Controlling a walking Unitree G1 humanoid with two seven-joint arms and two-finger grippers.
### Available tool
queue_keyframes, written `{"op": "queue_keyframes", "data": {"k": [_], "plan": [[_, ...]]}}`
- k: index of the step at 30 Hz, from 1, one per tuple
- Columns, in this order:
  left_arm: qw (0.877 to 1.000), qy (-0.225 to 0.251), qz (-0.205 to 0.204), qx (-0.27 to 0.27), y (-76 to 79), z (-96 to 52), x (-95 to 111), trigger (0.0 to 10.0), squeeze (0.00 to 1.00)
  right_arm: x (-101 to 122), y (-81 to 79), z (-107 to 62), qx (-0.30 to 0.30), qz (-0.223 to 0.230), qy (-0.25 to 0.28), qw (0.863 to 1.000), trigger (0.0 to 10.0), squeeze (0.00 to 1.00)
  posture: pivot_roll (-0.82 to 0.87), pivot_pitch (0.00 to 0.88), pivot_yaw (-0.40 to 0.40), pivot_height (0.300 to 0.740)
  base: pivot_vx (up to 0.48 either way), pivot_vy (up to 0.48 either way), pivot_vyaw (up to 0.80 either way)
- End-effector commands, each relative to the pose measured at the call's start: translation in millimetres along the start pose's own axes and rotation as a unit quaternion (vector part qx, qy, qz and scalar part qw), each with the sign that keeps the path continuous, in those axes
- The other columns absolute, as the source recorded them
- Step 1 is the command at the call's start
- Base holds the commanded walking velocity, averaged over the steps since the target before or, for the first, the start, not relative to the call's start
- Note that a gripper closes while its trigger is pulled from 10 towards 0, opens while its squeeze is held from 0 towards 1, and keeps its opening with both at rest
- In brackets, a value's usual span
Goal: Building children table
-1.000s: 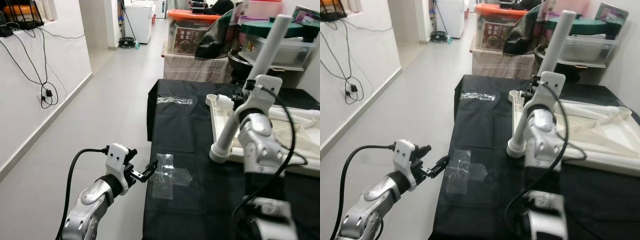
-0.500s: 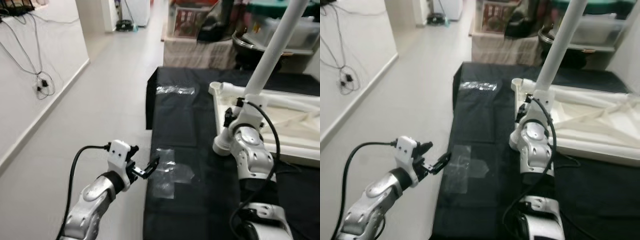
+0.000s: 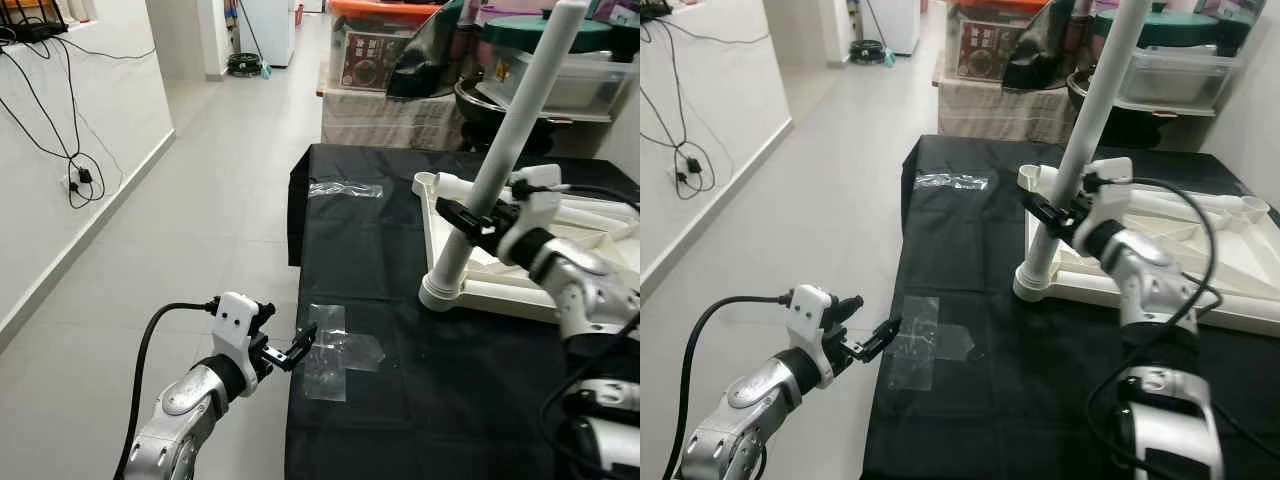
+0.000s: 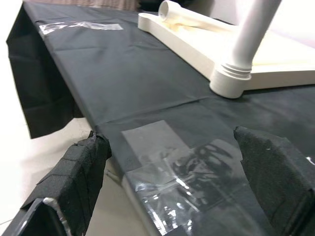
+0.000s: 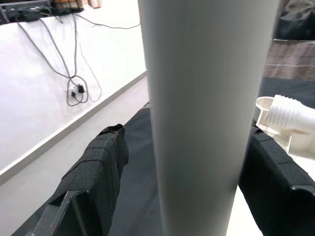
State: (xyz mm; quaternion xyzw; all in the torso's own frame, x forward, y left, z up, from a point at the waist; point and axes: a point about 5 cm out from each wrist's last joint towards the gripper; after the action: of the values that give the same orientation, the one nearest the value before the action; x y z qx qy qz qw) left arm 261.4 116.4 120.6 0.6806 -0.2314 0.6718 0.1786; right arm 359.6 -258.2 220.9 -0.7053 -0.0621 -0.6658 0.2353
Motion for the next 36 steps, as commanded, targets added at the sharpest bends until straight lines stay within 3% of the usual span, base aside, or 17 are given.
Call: {"op": "queue_keyframes", "data": {"k": [1, 2, 11, 13, 14, 15, 16, 18, 20, 24, 25, 27, 28, 29, 32, 33, 36], "plan": [[1.000, -0.001, 0.002, -0.006, 3.0, 0.3, 0.0, 10.0, 0.00, 1.3, -1.6, 3.4, 0.012, -0.003, 0.003, 1.000, 10.0, 0.00, 0.06, 0.000, -0.068, 0.740, 0.000, 0.000, 0.00], [1.000, 0.000, 0.002, -0.008, 2.9, 1.4, 0.9, 10.0, 0.00, 3.6, 1.4, 7.4, -0.008, -0.010, 0.013, 1.000, 0.0, 0.00, 0.07, 0.000, -0.067, 0.740, 0.000, 0.000, 0.00], [1.000, 0.000, 0.009, -0.008, -1.1, -0.1, 2.2, 10.0, 0.00, 17.5, 4.0, 21.5, -0.083, -0.004, 0.079, 0.993, 0.0, 0.00, 0.07, 0.000, -0.068, 0.740, 0.000, 0.000, 0.00], [1.000, -0.001, 0.007, -0.008, 0.0, -0.9, 1.0, 10.0, 0.00, 15.2, 19.1, 14.4, -0.279, 0.040, 0.128, 0.951, 0.0, 0.00, 0.07, 0.000, -0.066, 0.740, 0.000, 0.000, 0.00], [1.000, -0.001, 0.007, -0.008, 0.0, -0.9, 1.0, 10.0, 0.00, 15.2, 19.1, 14.4, -0.279, 0.040, 0.128, 0.951, 0.0, 0.00, 0.07, 0.000, -0.066, 0.740, 0.000, 0.000, 0.00], [1.000, -0.001, 0.006, -0.008, 1.0, -0.4, 0.7, 10.0, 0.00, 4.8, 23.1, 5.3, -0.365, 0.025, 0.131, 0.921, 0.0, 0.00, 0.07, 0.000, -0.066, 0.740, 0.000, 0.000, 0.00], [1.000, -0.001, 0.006, -0.008, 1.0, -0.4, 0.7, 10.0, 0.00, 4.8, 23.1, 5.3, -0.365, 0.025, 0.131, 0.921, 0.0, 0.00, 0.07, 0.000, -0.066, 0.740, 0.000, 0.000, 0.00], [1.000, 0.000, 0.005, -0.009, 2.1, 0.9, 1.6, 10.0, 0.00, -21.3, 19.3, -12.9, -0.484, 0.018, 0.123, 0.866, 0.0, 0.00, 0.07, 0.000, -0.068, 0.740, 0.000, 0.000, 0.00], [1.000, 0.001, 0.005, -0.009, 2.1, 1.1, 2.0, 10.0, 0.00, -35.4, 10.7, -17.8, -0.510, 0.013, 0.112, 0.853, 0.0, 0.00, 0.07, 0.000, -0.068, 0.740, 0.000, 0.000, 0.00], [1.000, 0.001, 0.004, -0.010, 1.4, 1.2, 2.5, 10.0, 0.00, -52.1, -8.2, -13.9, -0.506, 0.004, 0.090, 0.858, 0.0, 0.00, 0.07, 0.000, -0.062, 0.740, 0.000, 0.000, 0.00], [1.000, -0.001, 0.006, -0.011, 0.8, 1.0, 2.0, 10.0, 0.00, -57.9, -19.4, 0.1, -0.464, 0.010, 0.071, 0.883, 10.0, 0.00, 0.06, 0.000, -0.059, 0.740, 0.000, 0.000, 0.00], [1.000, -0.002, 0.007, -0.013, 0.4, 0.8, 1.6, 10.0, 0.00, -60.6, -26.1, 9.9, -0.433, 0.016, 0.058, 0.899, 10.0, 0.00, 0.06, 0.000, -0.059, 0.740, 0.000, 0.000, 0.00], [1.000, -0.002, 0.007, -0.013, 0.3, 1.3, 1.5, 10.0, 0.00, -56.4, -27.0, 14.4, -0.412, 0.024, 0.068, 0.908, 10.0, 0.58, 0.06, 0.000, -0.064, 0.740, 0.000, 0.000, 0.00], [1.000, -0.002, 0.007, -0.013, 0.3, 1.9, 1.7, 10.0, 0.00, -50.7, -24.6, 17.5, -0.403, 0.036, 0.075, 0.911, 10.0, 1.00, 0.06, 0.000, -0.067, 0.740, 0.000, 0.000, 0.00], [1.000, -0.001, 0.007, -0.012, 0.4, 2.3, 1.9, 10.0, 0.00, -45.1, -21.1, 18.2, -0.403, 0.042, 0.080, 0.911, 10.0, 1.00, 0.06, 0.000, -0.067, 0.740, 0.000, 0.000, 0.00], [1.000, 0.000, 0.006, -0.011, 0.8, 2.4, 2.0, 10.0, 0.00, -35.1, -15.3, 20.4, -0.391, 0.038, 0.083, 0.916, 10.0, 0.00, 0.06, 0.000, -0.071, 0.740, 0.000, 0.000, 0.00], [1.000, 0.001, 0.005, -0.010, 1.0, 2.3, 2.0, 10.0, 0.00, -28.9, -13.9, 20.5, -0.391, 0.034, 0.082, 0.916, 10.0, 0.00, 0.06, 0.000, -0.071, 0.740, 0.000, 0.000, 0.00]]}}
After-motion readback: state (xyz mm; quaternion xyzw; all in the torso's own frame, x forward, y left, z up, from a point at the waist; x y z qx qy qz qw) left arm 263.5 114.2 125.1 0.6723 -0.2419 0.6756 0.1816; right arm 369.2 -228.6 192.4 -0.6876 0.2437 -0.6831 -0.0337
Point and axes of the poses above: a point about 5 cm out from each wrist's last joint towards the gripper, its own z axis pointing out of the wrist towards the gripper, its own x axis along the axis of the wrist's last joint, y = z × x, and after that the axes turned 11 degrees about z, right-handed
